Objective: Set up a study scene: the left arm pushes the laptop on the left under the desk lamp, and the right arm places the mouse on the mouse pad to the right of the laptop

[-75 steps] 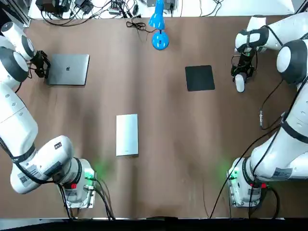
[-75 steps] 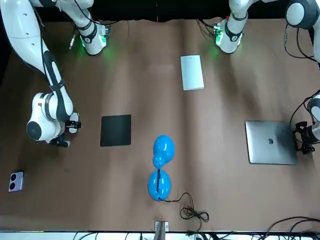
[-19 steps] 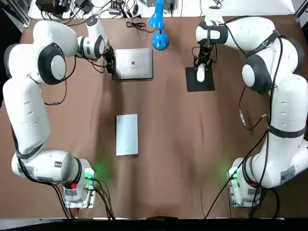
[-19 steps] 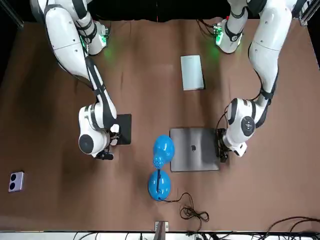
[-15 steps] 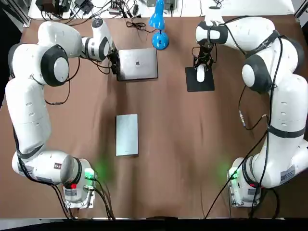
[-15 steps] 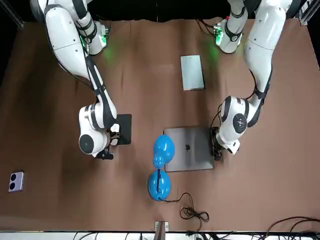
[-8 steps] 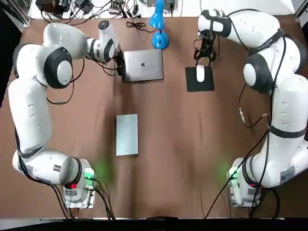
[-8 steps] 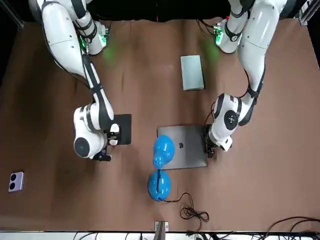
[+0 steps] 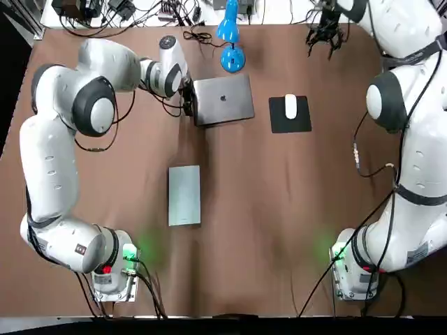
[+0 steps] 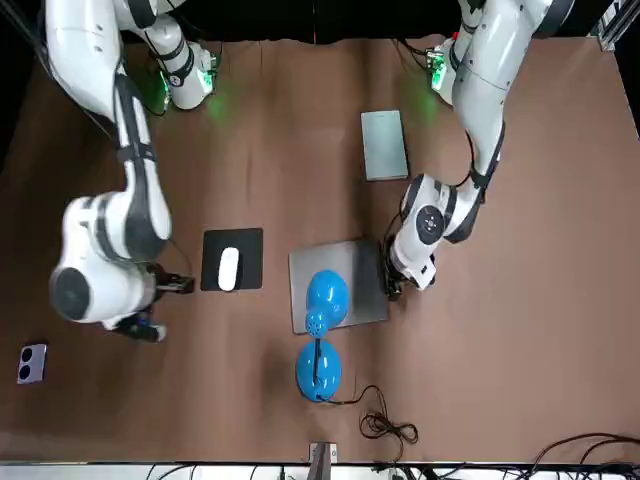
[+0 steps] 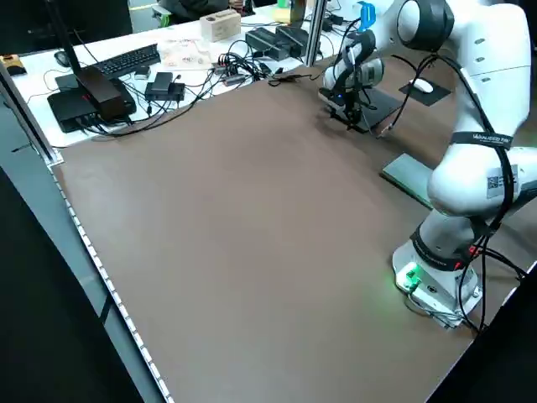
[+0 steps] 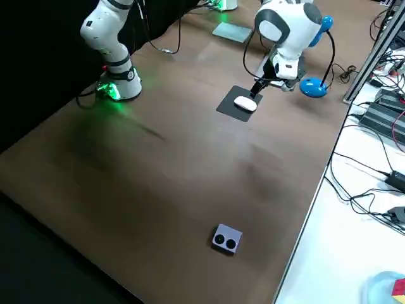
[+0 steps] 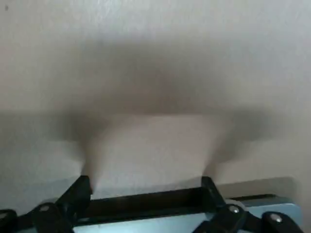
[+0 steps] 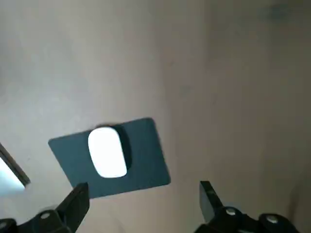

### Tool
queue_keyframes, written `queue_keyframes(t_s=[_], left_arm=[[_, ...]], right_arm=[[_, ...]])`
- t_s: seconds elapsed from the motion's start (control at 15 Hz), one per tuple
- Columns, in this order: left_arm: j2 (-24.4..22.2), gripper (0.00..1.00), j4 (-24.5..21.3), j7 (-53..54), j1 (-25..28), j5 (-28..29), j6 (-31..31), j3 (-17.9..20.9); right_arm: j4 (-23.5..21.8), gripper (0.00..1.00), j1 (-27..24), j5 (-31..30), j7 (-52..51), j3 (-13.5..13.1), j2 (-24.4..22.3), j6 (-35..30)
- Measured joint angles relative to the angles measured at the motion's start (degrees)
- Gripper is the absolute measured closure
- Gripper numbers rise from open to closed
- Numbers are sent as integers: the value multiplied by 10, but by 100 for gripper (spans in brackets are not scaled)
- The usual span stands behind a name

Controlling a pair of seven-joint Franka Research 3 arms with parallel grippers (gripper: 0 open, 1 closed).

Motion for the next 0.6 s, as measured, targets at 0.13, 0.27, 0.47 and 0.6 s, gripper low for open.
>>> queue_keyframes(t_s=[0.13, 0.27, 0.47, 0.6], left_arm=[[0, 0, 1, 0, -10, 0, 0, 0], [2, 0, 4, 0, -17, -1, 0, 0], [7, 0, 12, 0, -19, -2, 0, 0], [11, 0, 21, 0, -19, -3, 0, 1]], right_arm=[[11, 0, -2, 0, -1, -18, -4, 0], [20, 0, -2, 0, -2, -32, -4, 0], [32, 0, -7, 0, -43, -42, -14, 0], [37, 0, -14, 0, -76, -47, -31, -1]])
